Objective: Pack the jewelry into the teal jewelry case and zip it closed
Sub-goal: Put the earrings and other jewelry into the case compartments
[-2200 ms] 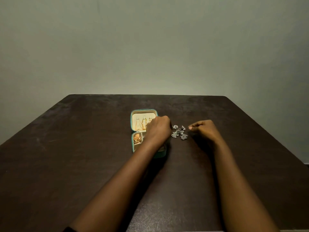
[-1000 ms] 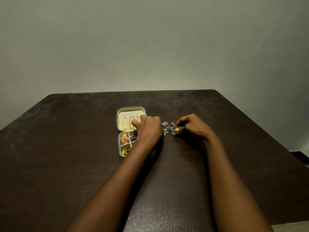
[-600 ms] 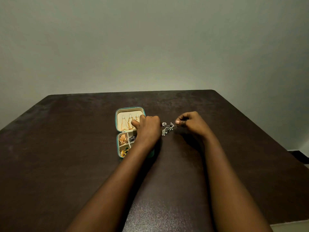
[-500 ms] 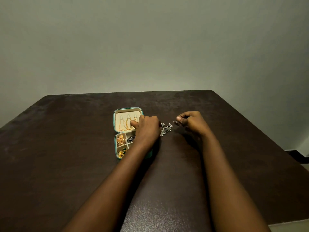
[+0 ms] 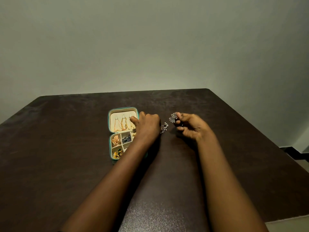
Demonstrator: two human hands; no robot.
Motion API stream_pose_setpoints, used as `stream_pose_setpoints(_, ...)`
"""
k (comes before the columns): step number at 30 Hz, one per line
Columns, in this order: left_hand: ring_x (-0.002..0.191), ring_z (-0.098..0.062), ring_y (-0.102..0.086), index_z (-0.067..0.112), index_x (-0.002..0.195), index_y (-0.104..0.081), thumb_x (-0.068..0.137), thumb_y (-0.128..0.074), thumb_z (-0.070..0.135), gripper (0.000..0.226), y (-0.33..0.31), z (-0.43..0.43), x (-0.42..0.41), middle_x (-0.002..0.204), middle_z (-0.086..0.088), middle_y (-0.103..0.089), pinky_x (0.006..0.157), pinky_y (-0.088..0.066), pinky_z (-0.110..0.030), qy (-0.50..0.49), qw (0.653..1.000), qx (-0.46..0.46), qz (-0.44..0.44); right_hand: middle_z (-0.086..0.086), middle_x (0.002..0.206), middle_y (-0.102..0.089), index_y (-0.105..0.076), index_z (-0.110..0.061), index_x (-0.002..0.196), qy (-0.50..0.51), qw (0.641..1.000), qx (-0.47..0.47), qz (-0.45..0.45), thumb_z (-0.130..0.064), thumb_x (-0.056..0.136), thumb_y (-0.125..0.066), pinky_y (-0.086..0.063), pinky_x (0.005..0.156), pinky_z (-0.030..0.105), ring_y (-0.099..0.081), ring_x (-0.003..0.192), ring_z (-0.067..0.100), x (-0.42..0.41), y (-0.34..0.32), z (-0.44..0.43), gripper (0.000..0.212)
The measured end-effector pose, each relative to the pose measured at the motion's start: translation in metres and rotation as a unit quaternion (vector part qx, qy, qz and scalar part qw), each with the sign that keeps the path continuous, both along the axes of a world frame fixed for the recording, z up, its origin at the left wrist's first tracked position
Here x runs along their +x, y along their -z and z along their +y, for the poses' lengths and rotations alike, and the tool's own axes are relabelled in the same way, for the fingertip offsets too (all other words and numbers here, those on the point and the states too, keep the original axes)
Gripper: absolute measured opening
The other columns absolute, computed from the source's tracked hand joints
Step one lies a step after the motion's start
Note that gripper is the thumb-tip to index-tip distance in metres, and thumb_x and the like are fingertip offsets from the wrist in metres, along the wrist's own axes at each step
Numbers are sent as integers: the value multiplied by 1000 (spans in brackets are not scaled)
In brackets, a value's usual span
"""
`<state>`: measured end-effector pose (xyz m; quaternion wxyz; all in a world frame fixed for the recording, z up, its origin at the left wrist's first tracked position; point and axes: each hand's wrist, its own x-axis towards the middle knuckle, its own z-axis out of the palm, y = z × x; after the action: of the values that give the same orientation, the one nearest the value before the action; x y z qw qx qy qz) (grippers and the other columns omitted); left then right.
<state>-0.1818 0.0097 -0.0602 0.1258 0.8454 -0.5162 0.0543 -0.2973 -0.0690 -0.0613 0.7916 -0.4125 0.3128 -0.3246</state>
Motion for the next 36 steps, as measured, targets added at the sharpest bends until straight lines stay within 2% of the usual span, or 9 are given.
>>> stream_pose_setpoints(13, 112, -29, -44, 18, 103, -69, 89, -52, 21, 22, -2, 1, 3, 104, -10, -65, 91, -25, -50, -23, 999, -7, 37, 0, 64, -38, -46, -10, 69, -7, 998, 35, -48, 0, 94, -36, -20, 35, 15, -35, 46, 5, -1, 0, 0, 29)
stream_pose_setpoints(17, 115, -29, -43, 18, 104, -68, 90, -55, 25, 20, -9, 4, 13, 108, -10, -63, 92, -25, -50, -36, 997, -11, 72, 0, 65, -41, -48, -9, 72, -10, 999, 20, -34, 1, 93, -37, -20, 35, 14, -38, 44, 5, -1, -1, 1, 26)
stream_pose_setpoints(19, 115, -30, -43, 18, 103, -69, 91, -56, 26, 20, -11, 7, 18, 108, -10, -63, 85, -24, -46, -40, 996, -20, 81, 0, 66, -42, -49, -10, 74, -3, 1000, 20, -24, 2, 92, -38, -21, 35, 14, -37, 51, 7, -1, -1, 1, 24)
stream_pose_setpoints(22, 109, -28, -50, 21, 91, -70, 90, -56, 29, 16, -14, 9, 24, 102, -5, -66, 87, -25, -47, -43, 985, -60, 154, -1, 65, -46, -51, -11, 76, 9, 1000, 23, -19, 3, 92, -40, -22, 36, 14, -37, 55, 8, -1, -2, 2, 23)
stream_pose_setpoints(25, 97, -19, -59, 23, 76, -69, 90, -60, 27, 17, -20, 14, 31, 85, 5, -68, 97, -36, -41, 11, 947, -115, 300, -7, 53, -55, -53, -14, 75, 4, 1000, 3, -8, 5, 91, -39, -23, 39, 16, -42, 51, 7, -1, -3, 2, 29)
stream_pose_setpoints(29, 72, -4, -53, 11, 90, -66, 90, -59, 18, 10, -31, 31, 26, 79, 0, -64, 66, -42, -12, 119, 863, -162, 463, -5, 59, -47, -54, -16, 76, -6, 1000, -8, 24, 6, 90, -38, -19, 49, 21, -34, 55, 8, 6, -4, 6, 30)
stream_pose_setpoints(30, 70, -5, -49, 11, 89, -65, 91, -58, 17, 9, -32, 34, 25, 77, 2, -62, 63, -39, -14, 127, 848, -161, 488, -4, 61, -45, -54, -15, 76, -4, 1000, -3, 23, 5, 90, -39, -18, 51, 21, -32, 56, 9, 9, -6, 9, 29)
stream_pose_setpoints(33, 77, -10, -49, 16, 86, -64, 92, -55, 15, 11, -35, 43, 28, 79, 3, -63, 71, -31, -30, 122, 800, -153, 568, -1, 64, -49, -57, -12, 74, 5, 1000, 29, -2, 3, 90, -39, -21, 55, 23, -34, 58, 11, 19, -6, 16, 28)
stream_pose_setpoints(36, 71, -9, -52, 14, 83, -64, 92, -51, 6, 17, -35, 50, 32, 72, 2, -65, 68, -31, -27, 113, 727, -175, 654, 6, 73, -47, -57, -10, 74, 0, 999, 49, -17, 2, 88, -36, -24, 58, 26, -37, 61, 16, 29, -6, 23, 28)
